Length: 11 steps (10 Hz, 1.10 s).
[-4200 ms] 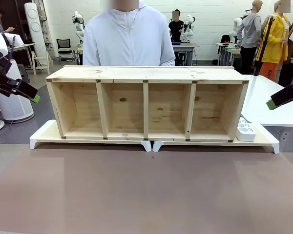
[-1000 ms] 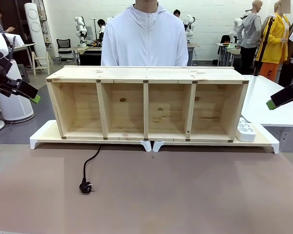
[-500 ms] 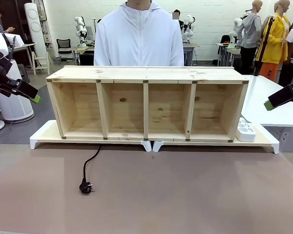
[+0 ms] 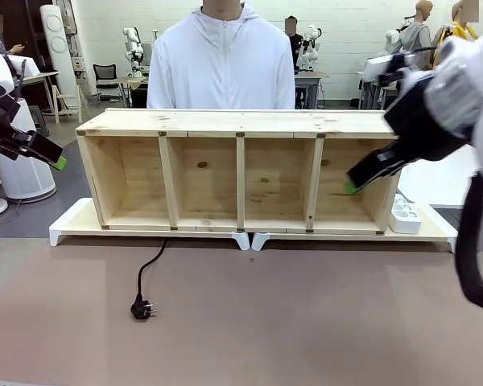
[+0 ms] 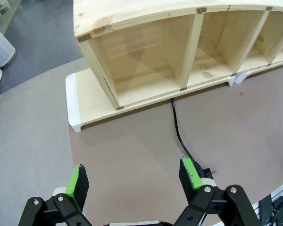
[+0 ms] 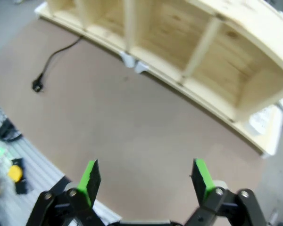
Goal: Perform cable management.
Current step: When the cord part of the Power Cable appears at the lower middle area of the table and stops, grasp the cord part of the Power Cable.
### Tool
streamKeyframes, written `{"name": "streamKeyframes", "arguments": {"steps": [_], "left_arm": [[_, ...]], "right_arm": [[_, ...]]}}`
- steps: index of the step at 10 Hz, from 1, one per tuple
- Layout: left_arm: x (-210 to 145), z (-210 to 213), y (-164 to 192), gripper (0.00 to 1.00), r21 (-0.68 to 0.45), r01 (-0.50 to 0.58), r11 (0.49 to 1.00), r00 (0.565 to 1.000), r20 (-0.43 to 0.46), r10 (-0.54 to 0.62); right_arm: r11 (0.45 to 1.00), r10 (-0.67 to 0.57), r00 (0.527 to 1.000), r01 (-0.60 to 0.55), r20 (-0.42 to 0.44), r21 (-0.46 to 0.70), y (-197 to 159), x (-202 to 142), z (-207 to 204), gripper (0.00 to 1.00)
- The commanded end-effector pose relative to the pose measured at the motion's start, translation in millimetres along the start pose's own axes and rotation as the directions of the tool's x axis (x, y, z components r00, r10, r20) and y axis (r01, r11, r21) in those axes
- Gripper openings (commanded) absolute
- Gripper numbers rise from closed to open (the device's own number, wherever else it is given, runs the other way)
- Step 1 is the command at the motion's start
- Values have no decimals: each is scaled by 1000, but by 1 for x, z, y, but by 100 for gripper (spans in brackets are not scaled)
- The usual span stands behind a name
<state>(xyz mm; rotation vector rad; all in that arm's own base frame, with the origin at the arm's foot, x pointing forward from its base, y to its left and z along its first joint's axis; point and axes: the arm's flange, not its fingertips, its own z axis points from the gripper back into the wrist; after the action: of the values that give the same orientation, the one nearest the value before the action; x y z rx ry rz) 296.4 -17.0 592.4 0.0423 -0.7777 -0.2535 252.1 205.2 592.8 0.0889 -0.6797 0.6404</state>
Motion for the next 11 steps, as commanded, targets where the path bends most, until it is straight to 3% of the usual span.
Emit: {"name": "streamKeyframes", "arguments": {"steps": [1, 6, 11], "left_arm": [[2, -2, 1, 100, 1, -4, 1000, 1000, 10, 4], [2, -2, 1, 100, 1, -4, 1000, 1000, 10, 4], [2, -2, 1, 100, 1, -4, 1000, 1000, 10, 4]], "right_arm": [[999, 23, 999, -22, -24, 42, 26, 22, -23, 100], [966, -256, 966, 254, 43, 37, 108, 62, -83, 100], [979, -191, 962, 202, -193, 37, 208, 94, -151, 100]]}}
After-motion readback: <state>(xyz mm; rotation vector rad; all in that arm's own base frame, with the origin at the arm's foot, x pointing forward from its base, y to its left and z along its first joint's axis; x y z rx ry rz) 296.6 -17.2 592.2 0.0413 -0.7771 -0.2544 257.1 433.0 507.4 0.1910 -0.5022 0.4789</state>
